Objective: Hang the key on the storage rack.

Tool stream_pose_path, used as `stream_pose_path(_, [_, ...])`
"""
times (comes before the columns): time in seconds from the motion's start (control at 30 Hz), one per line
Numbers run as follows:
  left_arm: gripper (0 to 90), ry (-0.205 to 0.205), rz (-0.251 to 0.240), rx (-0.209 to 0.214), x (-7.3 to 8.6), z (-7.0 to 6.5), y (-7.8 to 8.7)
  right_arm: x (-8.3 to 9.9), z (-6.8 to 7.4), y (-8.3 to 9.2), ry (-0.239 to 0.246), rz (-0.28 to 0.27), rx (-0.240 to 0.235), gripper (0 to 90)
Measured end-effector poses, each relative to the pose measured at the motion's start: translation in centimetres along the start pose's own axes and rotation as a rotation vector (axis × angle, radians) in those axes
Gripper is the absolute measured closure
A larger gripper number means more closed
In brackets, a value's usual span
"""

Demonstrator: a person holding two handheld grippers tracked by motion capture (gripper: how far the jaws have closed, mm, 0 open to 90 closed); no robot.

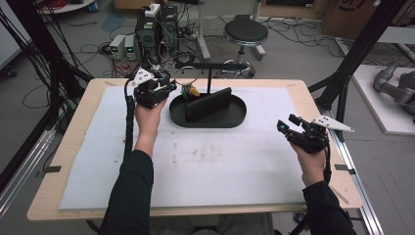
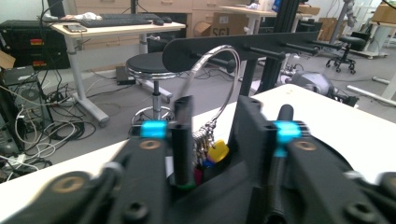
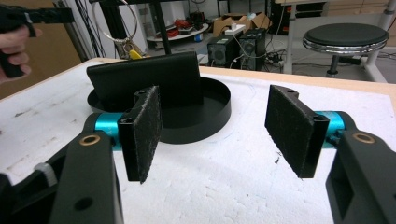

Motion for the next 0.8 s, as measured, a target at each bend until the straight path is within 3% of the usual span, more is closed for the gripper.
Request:
stream_pose_path(0.1, [44.1, -0.022, 0.032, -0.017, -0.4, -0.4, 0.8, 0.0, 0.0, -0.2, -0.002, 0.001, 0.0, 36.8])
stream_pose_path(0.17, [37.7, -0.062, 0.062, -0.025, -0.6, -0.8, 1.4, 0.0, 0.1, -0.3, 0.0, 0.003, -0.001, 36.8])
stream_pose_path(0.27, [33.6, -0.125, 0.019, -0.059, -0.4, -1.7, 3.0, 0.0, 0.2, -0.5, 0.008, 0.006, -0.001, 36.8])
stream_pose_path(0.33, [33.6, -0.143, -0.004, -0.07, 0.0, -2.1, 4.1, 0.1, 0.3, -0.5, 0.006, 0.011, -0.002, 36.5])
stream_pose_path(0.5, [31.7, -0.122, -0.011, -0.043, 1.5, -2.7, 6.9, 0.2, 0.4, -0.7, 0.008, 0.024, -0.004, 35.5])
stream_pose_path(0.63, [30.1, -0.13, 0.025, -0.02, 3.1, -3.0, 9.1, 0.3, 0.6, -0.8, 0.025, 0.051, 0.002, 33.9])
stream_pose_path(0.73, [28.7, -0.106, 0.047, -0.006, 4.2, -2.9, 10.4, 0.4, 0.6, -0.9, 0.041, 0.067, 0.008, 32.9])
stream_pose_path(0.8, [27.5, -0.053, 0.062, 0.015, 5.2, -2.8, 11.5, 0.5, 0.6, -1.0, 0.05, 0.081, 0.009, 32.3])
Point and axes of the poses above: each handheld gripper's, and its own axes: y roughly backward along the jaws, x roughly out of its underside, z roughly to its left, the point moved 4 cm from there along -y, roughly forward along the jaws, and after that the axes turned 6 degrees about -x, right-handed, at the moved point
